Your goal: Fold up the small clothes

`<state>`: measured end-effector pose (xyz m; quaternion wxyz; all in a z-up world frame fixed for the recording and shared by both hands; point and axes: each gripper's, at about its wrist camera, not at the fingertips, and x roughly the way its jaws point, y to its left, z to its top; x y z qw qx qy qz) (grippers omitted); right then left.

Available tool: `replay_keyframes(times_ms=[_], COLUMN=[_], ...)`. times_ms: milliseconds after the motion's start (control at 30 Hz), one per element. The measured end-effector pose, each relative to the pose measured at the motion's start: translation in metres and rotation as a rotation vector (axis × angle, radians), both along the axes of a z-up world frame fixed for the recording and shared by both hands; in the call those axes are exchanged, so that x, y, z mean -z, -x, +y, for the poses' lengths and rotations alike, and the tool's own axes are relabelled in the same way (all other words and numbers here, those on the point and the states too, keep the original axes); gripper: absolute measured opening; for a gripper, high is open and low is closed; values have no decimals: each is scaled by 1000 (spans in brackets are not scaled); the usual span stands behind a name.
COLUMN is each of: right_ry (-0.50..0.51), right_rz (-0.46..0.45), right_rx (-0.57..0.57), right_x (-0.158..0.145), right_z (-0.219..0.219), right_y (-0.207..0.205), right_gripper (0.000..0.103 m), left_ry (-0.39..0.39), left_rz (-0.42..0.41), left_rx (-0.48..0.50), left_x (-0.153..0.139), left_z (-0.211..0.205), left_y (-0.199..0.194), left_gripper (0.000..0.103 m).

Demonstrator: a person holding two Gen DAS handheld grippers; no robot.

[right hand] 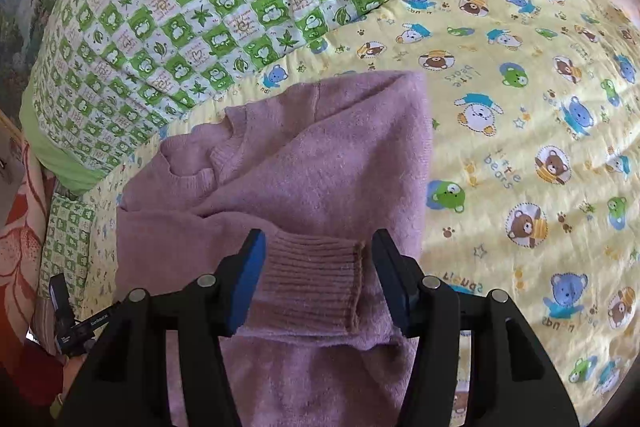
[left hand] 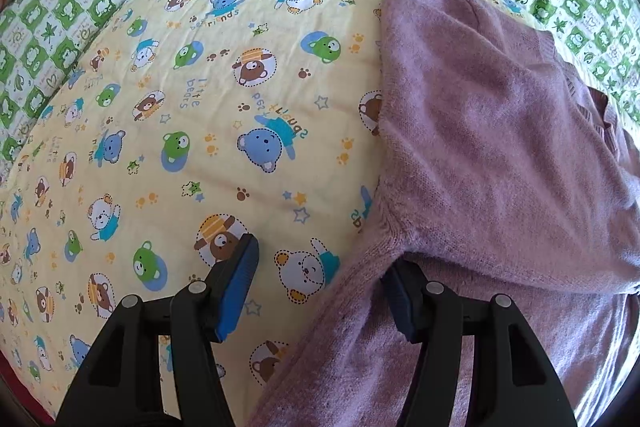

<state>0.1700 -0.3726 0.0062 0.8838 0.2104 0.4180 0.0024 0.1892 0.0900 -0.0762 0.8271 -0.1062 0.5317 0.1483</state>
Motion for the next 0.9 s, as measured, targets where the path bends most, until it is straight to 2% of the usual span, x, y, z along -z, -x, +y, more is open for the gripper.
replay_keyframes(times_ms=[67, 100, 133, 167, 200, 300, 367, 433, 567, 667, 733, 867, 900], right_ry=[42, 56, 52, 66, 89, 99, 113, 175, 181, 160, 143, 135, 128], right_rz=[81, 129, 149, 159, 144, -21, -76, -62, 92, 76, 59, 27, 26], right_rx=[-5, -6, -17, -27, -26, -3, 14, 15, 28, 64, 87, 79, 74], right_x=[11, 19, 23, 24, 18, -22, -35, -32, 13, 18, 10, -8, -11], right_z=[3, 3, 2, 4, 4, 3, 3, 3, -2, -5, -4, 4, 7], right_y=[-8, -13, -13, -13, -10, 9, 18, 14, 4, 13, 20, 42, 50], right_gripper=[54, 42, 23, 10, 5, 4, 4, 4, 4, 11, 19, 23, 27], left_ry=[0, -1, -1, -3, -5, 9, 1, -5, 0, 6, 12, 47, 55], left_rz=[4, 5, 4, 2, 1, -5, -9, -6, 2, 10, 14, 21, 24], left_rx=[-1, -2, -3, -7, -12, -33, -36, -31, -20, 8, 18, 51, 63], left_x=[0, 0, 0, -1, -1, 0, 0, 2, 4, 0, -2, -5, -6], left_z=[0, 0, 1, 2, 3, 6, 5, 5, 6, 10, 14, 24, 25], left_y=[-2, -3, -5, -6, -7, -6, -5, -4, -5, -3, 2, 24, 29], left_gripper=[61, 61, 61, 61, 61, 62, 62, 62, 66, 66, 66, 66, 66])
